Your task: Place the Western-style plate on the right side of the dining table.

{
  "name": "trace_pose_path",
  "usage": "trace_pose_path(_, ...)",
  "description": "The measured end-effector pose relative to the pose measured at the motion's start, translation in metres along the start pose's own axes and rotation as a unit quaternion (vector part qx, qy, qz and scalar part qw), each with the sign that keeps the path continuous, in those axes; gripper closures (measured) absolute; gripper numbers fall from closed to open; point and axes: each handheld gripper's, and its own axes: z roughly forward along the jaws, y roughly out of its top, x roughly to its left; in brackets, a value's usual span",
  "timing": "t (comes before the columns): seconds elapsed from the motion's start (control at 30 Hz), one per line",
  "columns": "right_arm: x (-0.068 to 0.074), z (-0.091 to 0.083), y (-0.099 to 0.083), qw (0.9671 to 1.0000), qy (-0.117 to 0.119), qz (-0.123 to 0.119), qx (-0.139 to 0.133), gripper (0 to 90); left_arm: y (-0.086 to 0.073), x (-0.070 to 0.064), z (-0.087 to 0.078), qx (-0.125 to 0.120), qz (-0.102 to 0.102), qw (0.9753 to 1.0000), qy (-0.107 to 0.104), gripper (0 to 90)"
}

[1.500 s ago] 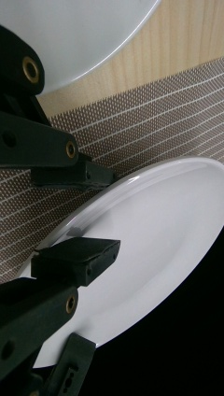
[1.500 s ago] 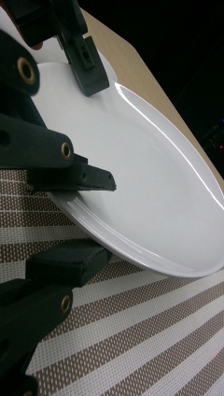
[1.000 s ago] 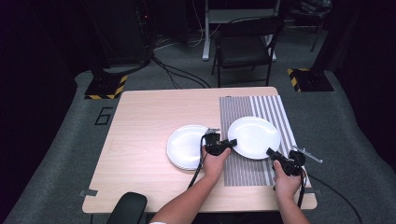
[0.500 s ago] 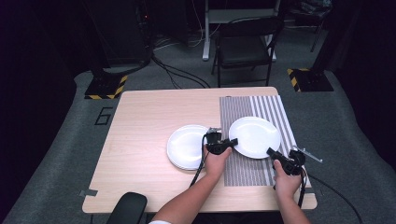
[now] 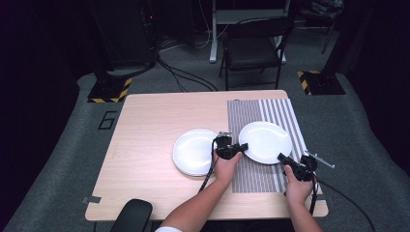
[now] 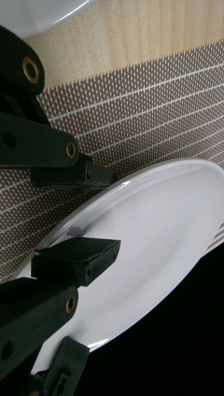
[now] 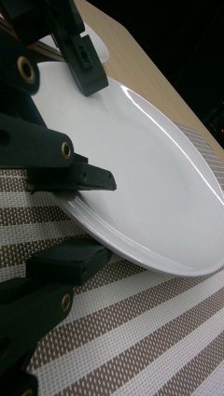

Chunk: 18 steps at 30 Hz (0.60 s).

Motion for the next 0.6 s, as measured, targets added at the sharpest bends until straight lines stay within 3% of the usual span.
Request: trace_pose_path(0.6, -0.0041, 0.0066, 0.0026, 0.9999, -0.008, 0.007, 0.01, 64.6, 0.0001, 0.0009, 0.0071, 0.004, 0.002, 0.9999, 0.01, 64.0)
